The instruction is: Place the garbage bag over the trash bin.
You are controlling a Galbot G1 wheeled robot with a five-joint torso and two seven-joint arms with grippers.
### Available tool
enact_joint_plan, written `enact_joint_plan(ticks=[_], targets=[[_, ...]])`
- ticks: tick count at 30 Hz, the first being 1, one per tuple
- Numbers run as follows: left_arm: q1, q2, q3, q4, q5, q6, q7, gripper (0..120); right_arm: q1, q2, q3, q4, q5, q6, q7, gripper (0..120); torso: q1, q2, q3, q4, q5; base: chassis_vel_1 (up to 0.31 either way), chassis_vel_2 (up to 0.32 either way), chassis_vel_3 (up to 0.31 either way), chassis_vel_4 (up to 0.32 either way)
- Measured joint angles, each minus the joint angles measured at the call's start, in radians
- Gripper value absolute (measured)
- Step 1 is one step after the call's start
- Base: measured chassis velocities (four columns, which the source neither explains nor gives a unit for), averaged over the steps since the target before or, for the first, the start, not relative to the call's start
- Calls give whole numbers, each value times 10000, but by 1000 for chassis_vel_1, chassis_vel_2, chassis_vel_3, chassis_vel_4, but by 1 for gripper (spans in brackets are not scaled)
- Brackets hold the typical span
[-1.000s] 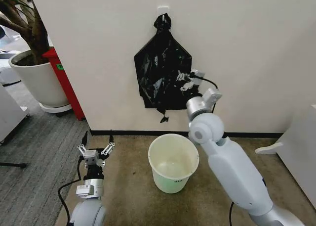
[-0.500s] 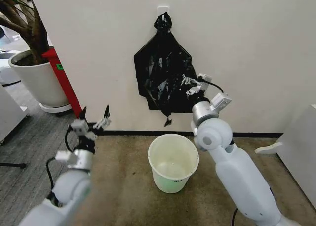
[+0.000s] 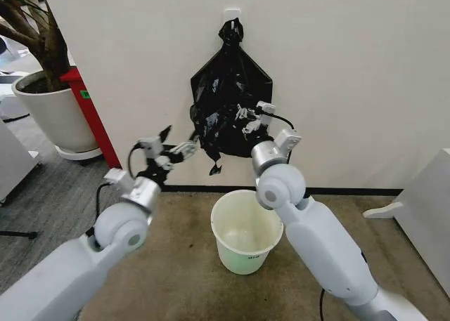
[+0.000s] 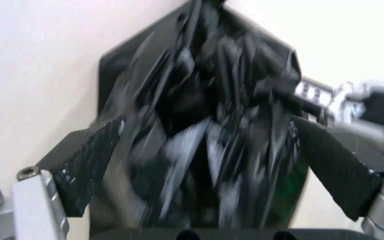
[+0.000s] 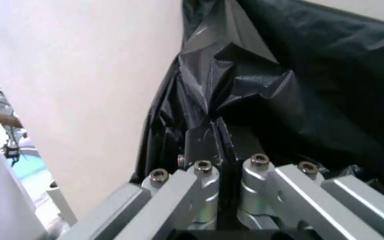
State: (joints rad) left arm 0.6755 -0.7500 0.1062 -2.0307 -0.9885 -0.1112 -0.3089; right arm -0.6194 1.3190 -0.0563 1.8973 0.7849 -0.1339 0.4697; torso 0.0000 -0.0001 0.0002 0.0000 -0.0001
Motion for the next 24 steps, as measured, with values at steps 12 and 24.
enact_joint_plan(ticks=[12, 24], targets=[[-2221, 255, 1122, 969, 256, 576, -196, 96, 23, 176, 79, -74, -130, -26, 8, 0, 0, 0, 0, 4, 0, 0, 0, 0, 0], [-3158, -191, 2194, 2014, 1110, 903, -250, 94, -73, 155, 234, 32, -160, -21, -21, 0, 0, 0, -2, -1, 2, 0, 0, 0, 0]])
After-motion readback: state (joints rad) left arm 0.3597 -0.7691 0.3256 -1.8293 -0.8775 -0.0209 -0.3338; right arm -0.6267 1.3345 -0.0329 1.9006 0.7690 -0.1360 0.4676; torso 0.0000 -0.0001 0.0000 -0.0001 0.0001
